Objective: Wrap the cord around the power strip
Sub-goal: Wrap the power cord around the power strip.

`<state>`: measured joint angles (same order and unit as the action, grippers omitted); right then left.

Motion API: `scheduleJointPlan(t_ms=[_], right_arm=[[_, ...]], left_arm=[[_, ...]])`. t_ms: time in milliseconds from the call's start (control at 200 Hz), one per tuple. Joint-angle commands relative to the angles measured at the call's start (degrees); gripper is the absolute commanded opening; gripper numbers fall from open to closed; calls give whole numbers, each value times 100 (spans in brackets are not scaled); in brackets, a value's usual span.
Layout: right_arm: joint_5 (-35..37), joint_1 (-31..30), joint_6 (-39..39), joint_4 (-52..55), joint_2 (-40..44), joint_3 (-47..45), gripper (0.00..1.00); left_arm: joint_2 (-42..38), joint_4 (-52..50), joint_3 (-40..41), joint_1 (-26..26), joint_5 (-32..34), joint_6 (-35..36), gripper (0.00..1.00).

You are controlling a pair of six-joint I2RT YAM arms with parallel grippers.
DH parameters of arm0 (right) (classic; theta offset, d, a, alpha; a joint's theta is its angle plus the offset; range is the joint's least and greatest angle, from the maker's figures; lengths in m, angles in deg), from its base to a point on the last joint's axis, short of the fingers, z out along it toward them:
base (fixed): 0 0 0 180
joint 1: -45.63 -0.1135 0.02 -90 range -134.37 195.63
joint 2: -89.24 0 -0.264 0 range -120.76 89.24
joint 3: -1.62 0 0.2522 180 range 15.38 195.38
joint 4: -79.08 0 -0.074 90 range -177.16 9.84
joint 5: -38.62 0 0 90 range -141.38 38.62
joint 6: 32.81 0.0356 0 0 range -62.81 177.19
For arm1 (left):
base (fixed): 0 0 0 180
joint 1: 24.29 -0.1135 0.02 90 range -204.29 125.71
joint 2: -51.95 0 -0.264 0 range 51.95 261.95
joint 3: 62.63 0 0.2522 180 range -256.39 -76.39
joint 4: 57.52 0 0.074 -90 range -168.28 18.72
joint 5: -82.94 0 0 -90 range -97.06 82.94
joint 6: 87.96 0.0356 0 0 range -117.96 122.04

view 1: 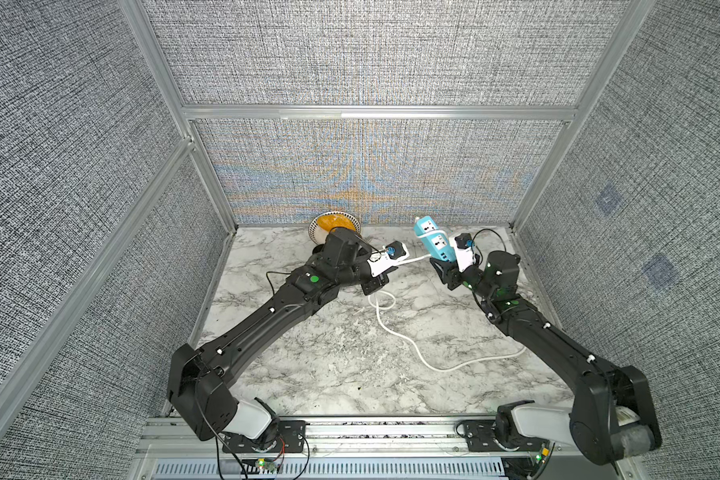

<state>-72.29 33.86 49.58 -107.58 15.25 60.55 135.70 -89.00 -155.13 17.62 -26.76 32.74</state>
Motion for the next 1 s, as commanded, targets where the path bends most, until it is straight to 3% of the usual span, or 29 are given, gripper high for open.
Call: scheduleJointPlan(t_ms=[0,180,320,520,676,996], right_arm=[[495,-17,-265,319,-36,27,0],[640,-263,-807,728,-89,256,0],[370,-516,-1430,798,-30,117,0],[157,-654,-1908,1085,126,-147,0],[-458,-672,-2389,1246,411,-369,0],[-1570,-732,-3058,1668,694,-559,0]], left_arm=[[63,-851,-490,103,-472,785,0],[163,-1329,-936,254,-797,1191,0],[357,-1711,-1454,273,-844,1477,0],[455,-2008,-1699,265,-204,2034,0],[608,-2376,-1982,248,195,2519,0],[944,-2604,-2365,204,258,3051,0]])
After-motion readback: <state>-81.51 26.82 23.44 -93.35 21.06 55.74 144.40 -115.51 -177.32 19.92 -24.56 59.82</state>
